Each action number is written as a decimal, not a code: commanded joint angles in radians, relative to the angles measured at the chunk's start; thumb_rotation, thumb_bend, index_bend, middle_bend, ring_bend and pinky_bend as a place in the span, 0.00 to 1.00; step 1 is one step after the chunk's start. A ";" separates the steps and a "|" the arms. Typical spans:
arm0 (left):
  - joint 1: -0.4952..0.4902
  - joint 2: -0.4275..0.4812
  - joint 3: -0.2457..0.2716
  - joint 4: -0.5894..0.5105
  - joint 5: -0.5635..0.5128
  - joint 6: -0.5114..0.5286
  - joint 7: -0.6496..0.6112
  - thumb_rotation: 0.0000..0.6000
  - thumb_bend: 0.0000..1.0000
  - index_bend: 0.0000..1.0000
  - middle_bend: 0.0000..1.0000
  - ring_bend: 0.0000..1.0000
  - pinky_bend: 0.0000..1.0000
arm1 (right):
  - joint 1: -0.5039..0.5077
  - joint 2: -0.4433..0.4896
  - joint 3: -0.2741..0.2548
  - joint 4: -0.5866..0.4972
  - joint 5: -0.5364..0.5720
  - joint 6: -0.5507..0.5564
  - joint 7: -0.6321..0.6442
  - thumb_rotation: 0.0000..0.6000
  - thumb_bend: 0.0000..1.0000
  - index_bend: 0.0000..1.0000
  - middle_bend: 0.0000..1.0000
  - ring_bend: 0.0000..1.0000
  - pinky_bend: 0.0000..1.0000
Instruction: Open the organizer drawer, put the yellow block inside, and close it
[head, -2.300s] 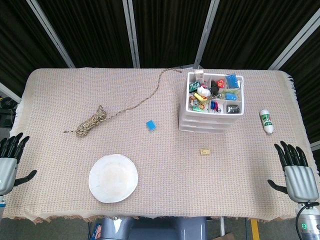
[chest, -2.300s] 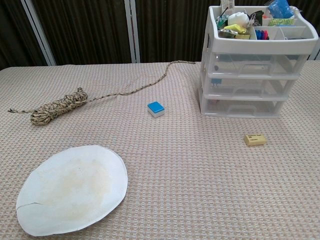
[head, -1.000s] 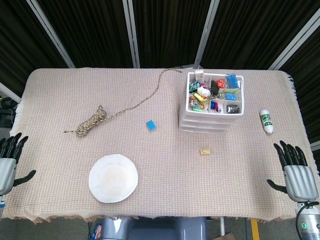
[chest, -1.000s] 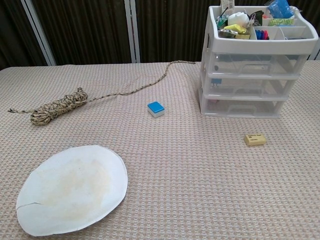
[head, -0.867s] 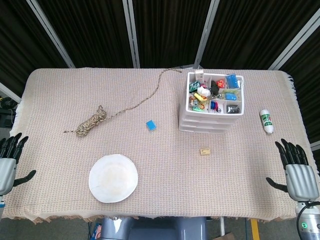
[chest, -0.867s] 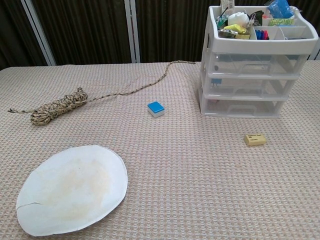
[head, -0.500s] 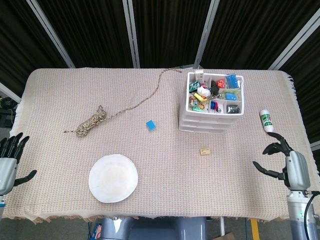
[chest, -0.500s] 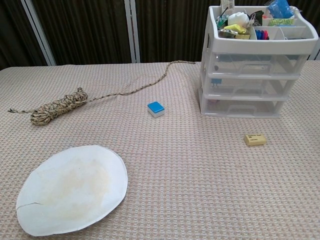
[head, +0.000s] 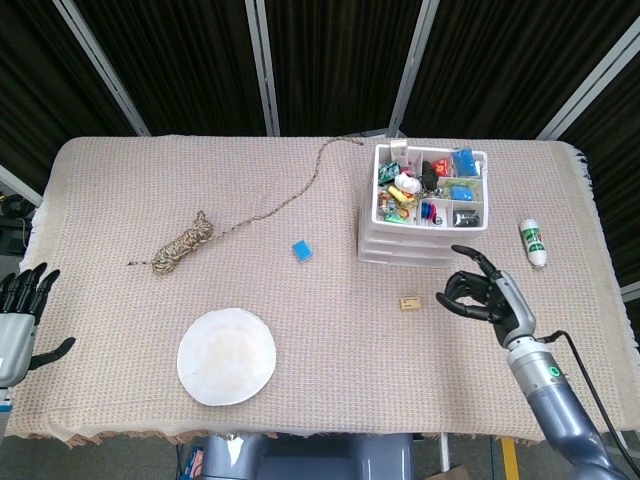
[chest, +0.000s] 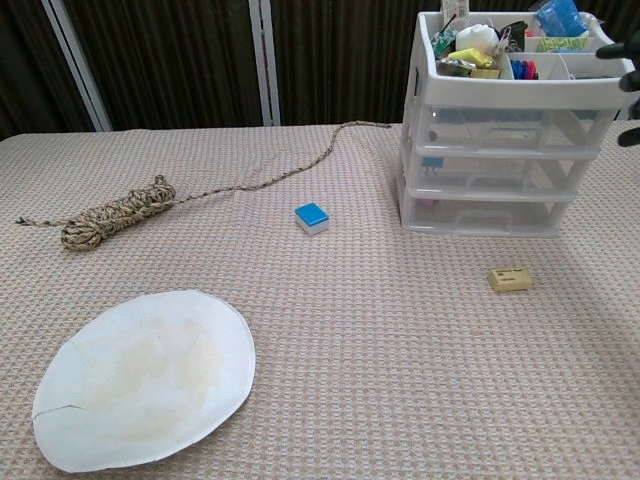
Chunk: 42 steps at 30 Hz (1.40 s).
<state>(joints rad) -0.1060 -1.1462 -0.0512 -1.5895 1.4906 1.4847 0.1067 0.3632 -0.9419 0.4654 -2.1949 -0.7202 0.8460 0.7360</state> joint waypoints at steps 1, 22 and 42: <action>-0.001 -0.001 0.000 0.000 -0.001 -0.001 0.001 1.00 0.21 0.02 0.00 0.00 0.00 | 0.073 0.021 0.065 0.020 0.126 -0.147 0.114 1.00 0.09 0.18 0.59 0.55 0.47; -0.011 0.007 -0.001 -0.005 -0.010 -0.025 -0.012 1.00 0.21 0.01 0.00 0.00 0.00 | 0.260 -0.198 -0.019 0.195 0.360 -0.179 0.083 1.00 0.10 0.19 0.59 0.55 0.47; -0.015 0.011 -0.001 -0.013 -0.022 -0.035 -0.012 1.00 0.21 0.01 0.00 0.00 0.00 | 0.321 -0.298 -0.012 0.301 0.499 -0.125 0.015 1.00 0.14 0.18 0.59 0.55 0.47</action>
<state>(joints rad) -0.1212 -1.1349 -0.0527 -1.6028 1.4688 1.4498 0.0945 0.6850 -1.2368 0.4510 -1.8959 -0.2266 0.7121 0.7548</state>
